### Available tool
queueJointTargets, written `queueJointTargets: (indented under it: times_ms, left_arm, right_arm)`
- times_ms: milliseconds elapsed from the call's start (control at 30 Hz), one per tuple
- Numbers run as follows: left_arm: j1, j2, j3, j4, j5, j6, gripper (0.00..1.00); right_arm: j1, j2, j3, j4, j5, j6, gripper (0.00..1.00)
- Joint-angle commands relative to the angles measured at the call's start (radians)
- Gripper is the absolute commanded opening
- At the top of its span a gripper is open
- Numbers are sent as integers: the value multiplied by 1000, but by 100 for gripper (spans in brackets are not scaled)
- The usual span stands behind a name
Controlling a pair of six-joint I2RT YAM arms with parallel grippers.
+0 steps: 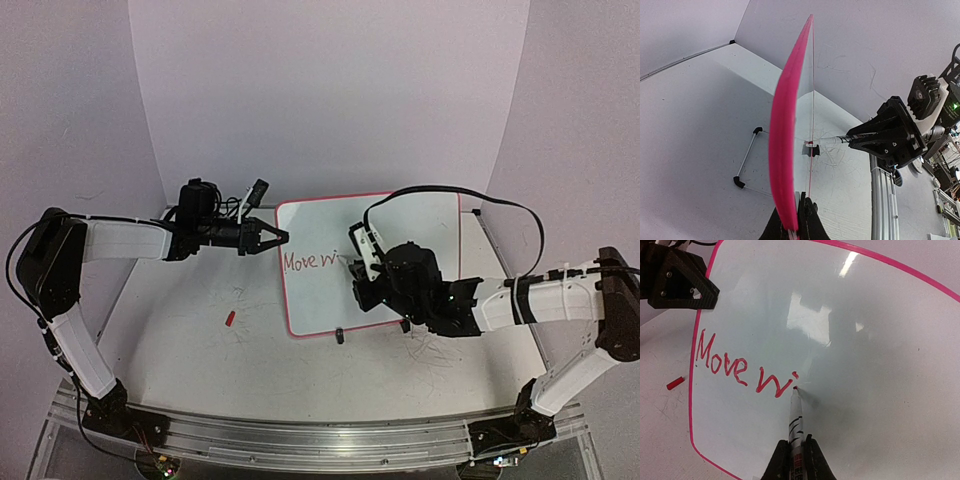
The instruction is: Write a sentence on the whiteboard
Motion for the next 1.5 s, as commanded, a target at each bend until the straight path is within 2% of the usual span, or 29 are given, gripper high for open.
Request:
queueJointTargets:
  times_ms: [0, 1467]
  left_arm:
    - [-5, -35, -8, -4, -54, 100, 0]
    - [-5, -26, -4, -7, -49, 98, 0]
  right_arm:
    - [-3, 16, 36, 0, 23, 14, 0]
    - [-1, 1, 7, -67, -19, 87, 0]
